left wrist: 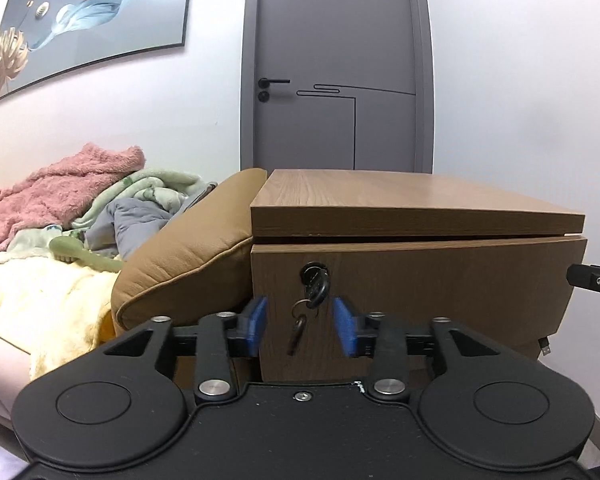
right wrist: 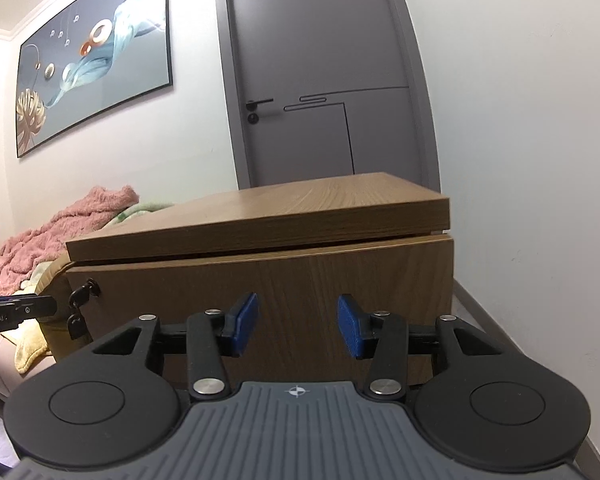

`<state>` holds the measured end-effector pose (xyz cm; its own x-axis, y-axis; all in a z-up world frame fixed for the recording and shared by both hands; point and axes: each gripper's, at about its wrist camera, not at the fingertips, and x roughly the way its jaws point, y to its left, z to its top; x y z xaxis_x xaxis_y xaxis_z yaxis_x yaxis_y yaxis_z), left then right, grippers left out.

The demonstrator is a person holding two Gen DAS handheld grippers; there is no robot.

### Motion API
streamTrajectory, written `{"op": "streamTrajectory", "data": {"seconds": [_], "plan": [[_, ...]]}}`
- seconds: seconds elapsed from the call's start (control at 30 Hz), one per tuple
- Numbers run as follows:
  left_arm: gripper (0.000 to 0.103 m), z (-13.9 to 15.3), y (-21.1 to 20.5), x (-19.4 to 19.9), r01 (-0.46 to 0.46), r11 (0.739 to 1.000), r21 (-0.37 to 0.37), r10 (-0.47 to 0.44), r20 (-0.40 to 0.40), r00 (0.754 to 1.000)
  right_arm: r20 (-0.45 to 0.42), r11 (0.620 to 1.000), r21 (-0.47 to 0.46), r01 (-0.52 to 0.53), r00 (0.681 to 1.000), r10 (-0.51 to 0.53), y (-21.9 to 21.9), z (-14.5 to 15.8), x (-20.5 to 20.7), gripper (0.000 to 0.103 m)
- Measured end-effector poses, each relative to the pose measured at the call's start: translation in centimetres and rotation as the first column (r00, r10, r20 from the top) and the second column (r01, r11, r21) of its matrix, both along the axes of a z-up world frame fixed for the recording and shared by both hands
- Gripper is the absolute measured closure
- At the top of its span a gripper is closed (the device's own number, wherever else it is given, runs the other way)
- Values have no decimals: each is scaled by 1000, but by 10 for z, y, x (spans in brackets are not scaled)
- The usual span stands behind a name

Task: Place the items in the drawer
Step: 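Open both grippers and pull them back from the closed drawer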

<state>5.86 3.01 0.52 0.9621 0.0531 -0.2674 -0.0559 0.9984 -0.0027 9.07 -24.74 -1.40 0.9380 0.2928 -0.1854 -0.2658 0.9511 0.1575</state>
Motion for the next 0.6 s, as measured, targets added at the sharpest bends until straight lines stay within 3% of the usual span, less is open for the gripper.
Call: {"op": "streamTrajectory", "data": {"seconds": [0.1, 0.23, 0.27, 0.6], "plan": [[51, 0, -1, -9, 1, 1000, -16, -1, 6, 1000, 21, 1000, -1, 10, 1000, -10, 0, 0, -8, 50], [37, 0, -2, -21, -4, 1000, -23, 5, 33, 999, 55, 1000, -1, 22, 998, -22, 0, -2, -21, 25], [30, 0, -2, -24, -4, 1000, -22, 5, 40, 999, 64, 1000, -1, 24, 998, -24, 1, -2, -25, 24], [10, -3, -6, -53, 7, 1000, 11, -8, 88, 996, 119, 1000, -15, 20, 993, -18, 7, -7, -54, 10]]}}
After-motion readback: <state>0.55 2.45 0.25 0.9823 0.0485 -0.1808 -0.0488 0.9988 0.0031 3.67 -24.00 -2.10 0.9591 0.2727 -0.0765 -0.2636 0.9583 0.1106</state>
